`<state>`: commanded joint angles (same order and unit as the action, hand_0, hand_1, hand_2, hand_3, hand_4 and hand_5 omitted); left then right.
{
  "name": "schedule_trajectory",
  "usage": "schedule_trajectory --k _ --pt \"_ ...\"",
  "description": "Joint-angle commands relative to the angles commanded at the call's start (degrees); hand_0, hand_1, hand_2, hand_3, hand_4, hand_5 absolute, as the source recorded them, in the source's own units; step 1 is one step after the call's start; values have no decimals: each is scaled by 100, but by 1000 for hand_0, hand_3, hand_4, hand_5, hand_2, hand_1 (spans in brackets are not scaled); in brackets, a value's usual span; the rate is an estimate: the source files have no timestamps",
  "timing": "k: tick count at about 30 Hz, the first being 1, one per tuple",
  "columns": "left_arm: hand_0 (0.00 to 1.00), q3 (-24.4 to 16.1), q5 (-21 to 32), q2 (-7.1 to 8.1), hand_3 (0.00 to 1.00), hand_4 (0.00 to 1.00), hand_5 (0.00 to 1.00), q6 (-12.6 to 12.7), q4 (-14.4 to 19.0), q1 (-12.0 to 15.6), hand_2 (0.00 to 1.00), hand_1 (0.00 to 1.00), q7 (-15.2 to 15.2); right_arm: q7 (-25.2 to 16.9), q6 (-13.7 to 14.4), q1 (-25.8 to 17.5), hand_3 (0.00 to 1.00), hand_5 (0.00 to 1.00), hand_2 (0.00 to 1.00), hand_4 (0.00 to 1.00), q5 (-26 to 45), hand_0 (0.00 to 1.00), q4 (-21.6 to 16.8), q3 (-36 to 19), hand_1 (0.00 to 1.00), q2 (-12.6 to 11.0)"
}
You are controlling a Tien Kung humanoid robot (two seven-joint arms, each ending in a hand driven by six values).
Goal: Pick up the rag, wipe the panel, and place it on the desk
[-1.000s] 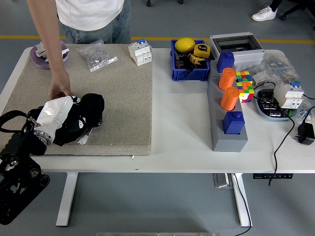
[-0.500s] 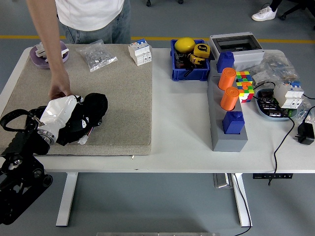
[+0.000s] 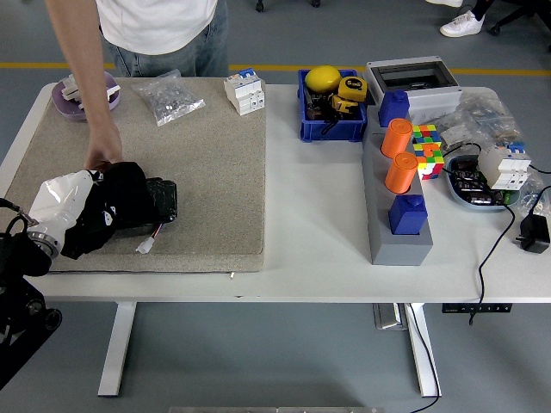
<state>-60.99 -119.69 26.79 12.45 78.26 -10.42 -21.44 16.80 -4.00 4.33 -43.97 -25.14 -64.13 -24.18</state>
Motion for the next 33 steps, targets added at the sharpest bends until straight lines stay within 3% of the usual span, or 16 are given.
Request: schedule_trajectory --k 33 --pt "273 -1134 -335 295 455 99 2 62 -289 537 476 214 -122 0 11 -24 714 722 693 998 -6 784 -13 -3 547 -22"
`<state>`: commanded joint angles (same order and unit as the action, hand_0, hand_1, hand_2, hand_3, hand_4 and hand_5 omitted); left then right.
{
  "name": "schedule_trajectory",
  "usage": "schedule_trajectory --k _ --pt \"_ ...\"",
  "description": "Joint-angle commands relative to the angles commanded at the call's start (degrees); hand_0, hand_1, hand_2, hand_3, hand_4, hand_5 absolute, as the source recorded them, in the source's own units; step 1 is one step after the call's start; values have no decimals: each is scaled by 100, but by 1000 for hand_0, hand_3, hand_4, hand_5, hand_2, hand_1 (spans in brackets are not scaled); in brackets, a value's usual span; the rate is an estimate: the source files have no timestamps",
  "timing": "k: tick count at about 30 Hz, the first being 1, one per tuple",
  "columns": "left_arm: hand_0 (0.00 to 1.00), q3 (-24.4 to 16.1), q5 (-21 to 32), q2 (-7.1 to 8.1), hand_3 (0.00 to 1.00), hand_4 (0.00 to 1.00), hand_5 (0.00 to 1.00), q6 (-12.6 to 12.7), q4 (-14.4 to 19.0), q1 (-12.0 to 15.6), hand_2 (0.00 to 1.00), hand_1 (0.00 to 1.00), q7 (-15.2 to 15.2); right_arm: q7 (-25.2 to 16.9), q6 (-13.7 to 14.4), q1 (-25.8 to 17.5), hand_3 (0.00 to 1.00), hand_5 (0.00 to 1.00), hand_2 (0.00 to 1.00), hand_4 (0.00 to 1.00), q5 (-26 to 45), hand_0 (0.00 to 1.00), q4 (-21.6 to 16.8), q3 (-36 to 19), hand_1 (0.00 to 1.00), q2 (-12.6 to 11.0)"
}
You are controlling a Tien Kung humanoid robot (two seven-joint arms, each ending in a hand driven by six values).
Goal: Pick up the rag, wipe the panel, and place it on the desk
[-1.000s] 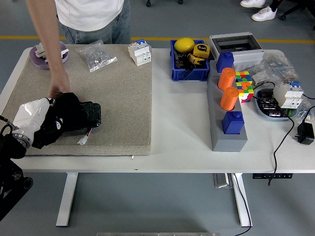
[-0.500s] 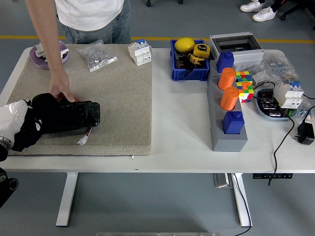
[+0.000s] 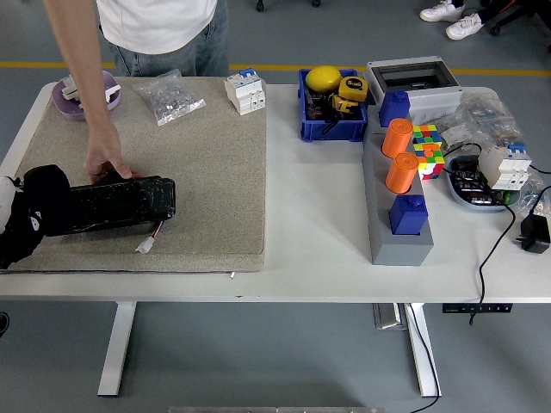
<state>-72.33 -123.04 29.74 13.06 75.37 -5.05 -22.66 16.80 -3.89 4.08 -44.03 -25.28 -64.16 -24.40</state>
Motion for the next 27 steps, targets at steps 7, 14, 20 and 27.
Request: schedule_trajectory --k 7,14,20,27 --pt "271 137 37 -32 456 99 2 28 22 -110 477 214 7 -8 4 11 714 722 693 998 4 785 -1 -2 547 7" --pt "271 446 97 -152 454 105 2 42 98 -307 475 214 -19 -15 6 9 714 721 693 998 6 785 -4 -12 547 7" --pt "271 864 173 -239 454 106 2 32 200 -515 475 214 -49 -17 3 15 714 720 693 998 12 785 -4 -9 547 3" --pt "271 1388 254 -307 453 103 2 18 281 -712 475 214 -92 -17 0 23 714 720 693 998 18 785 -1 -12 547 -8"
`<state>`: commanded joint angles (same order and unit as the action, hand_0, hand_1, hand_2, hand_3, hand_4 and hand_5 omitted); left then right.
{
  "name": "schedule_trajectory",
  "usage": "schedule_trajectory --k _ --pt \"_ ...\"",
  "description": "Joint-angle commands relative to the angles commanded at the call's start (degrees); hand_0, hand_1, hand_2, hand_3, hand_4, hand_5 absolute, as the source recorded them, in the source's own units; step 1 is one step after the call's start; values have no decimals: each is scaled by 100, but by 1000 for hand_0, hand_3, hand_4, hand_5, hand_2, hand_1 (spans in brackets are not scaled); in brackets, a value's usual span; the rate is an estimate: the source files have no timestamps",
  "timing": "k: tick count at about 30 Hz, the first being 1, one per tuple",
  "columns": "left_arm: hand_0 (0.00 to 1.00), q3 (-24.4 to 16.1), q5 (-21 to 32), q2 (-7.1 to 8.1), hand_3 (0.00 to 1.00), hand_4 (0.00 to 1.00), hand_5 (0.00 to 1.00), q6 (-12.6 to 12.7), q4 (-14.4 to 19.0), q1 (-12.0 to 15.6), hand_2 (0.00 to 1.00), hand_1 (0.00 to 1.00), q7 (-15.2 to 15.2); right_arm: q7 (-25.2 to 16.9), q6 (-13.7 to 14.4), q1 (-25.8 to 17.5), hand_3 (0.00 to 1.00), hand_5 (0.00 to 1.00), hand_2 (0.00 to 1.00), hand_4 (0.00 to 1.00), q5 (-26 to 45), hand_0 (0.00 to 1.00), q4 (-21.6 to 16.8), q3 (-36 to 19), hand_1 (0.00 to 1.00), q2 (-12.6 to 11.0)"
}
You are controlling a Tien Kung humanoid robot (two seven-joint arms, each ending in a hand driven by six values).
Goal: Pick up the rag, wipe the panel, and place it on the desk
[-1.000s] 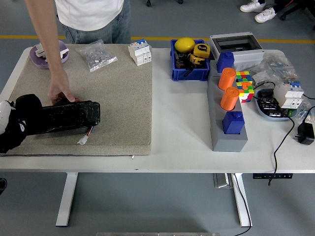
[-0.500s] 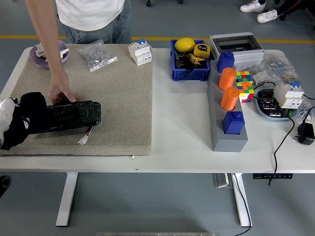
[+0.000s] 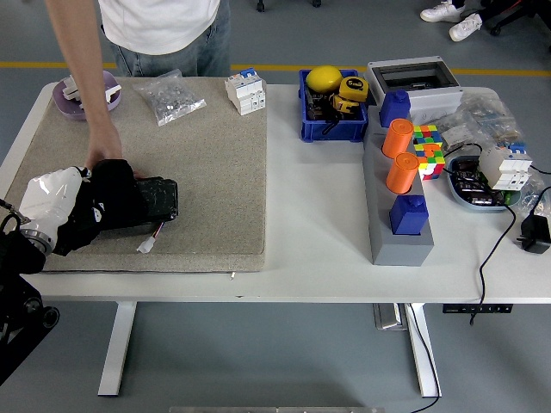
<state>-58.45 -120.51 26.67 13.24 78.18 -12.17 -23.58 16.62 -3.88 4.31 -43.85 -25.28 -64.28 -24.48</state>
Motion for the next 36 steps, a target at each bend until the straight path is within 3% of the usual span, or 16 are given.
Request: schedule_trajectory --k 19,30,36 --pt "275 1037 -32 -224 451 104 2 -51 337 -630 475 213 -158 -18 -8 34 714 718 692 998 25 785 -1 12 546 -2" --pt "275 973 -45 -230 451 107 2 -37 272 -605 474 212 -184 -21 -16 35 714 719 693 998 38 785 1 22 546 -3" --pt "275 796 -199 -121 449 98 2 -19 182 -493 473 211 -168 -19 -17 45 713 719 692 998 35 784 -3 16 547 -1"
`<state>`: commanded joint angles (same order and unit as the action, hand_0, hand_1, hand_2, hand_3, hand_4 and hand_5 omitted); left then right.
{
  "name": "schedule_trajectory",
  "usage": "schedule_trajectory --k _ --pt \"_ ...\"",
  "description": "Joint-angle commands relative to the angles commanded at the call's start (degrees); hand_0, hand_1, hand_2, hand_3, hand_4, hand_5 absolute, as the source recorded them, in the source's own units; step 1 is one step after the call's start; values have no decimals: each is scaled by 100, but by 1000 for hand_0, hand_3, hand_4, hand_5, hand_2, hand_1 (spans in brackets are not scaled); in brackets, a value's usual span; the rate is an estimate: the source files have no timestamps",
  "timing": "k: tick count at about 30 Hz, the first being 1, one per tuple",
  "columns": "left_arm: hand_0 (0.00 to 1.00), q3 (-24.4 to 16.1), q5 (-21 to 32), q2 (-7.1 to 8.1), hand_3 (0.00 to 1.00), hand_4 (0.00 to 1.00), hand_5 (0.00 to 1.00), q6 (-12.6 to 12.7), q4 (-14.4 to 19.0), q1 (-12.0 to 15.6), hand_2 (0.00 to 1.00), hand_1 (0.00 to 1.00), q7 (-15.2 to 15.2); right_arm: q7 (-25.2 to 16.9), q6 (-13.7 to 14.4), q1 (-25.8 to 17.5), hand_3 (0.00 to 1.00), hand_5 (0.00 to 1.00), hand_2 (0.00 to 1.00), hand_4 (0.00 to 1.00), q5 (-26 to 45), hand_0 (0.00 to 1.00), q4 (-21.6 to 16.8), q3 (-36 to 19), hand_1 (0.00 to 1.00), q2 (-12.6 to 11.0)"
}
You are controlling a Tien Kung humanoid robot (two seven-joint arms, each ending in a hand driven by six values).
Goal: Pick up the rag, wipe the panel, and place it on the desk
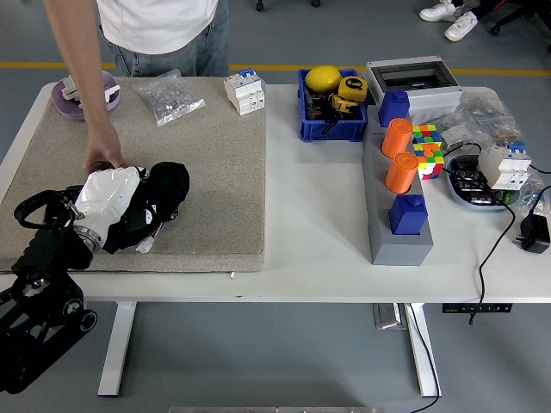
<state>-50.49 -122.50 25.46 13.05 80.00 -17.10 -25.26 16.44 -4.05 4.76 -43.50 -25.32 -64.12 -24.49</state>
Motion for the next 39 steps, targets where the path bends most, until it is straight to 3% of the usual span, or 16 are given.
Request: schedule_trajectory --k 22,39 --pt "271 -604 -239 400 450 105 2 -11 -335 371 473 211 -27 -1 -8 -9 713 717 692 998 -1 785 0 -6 546 -9" --pt "272 -1080 -396 601 450 105 2 -15 -531 579 472 211 -146 -5 -13 -20 712 718 692 998 0 785 0 -19 546 -15"
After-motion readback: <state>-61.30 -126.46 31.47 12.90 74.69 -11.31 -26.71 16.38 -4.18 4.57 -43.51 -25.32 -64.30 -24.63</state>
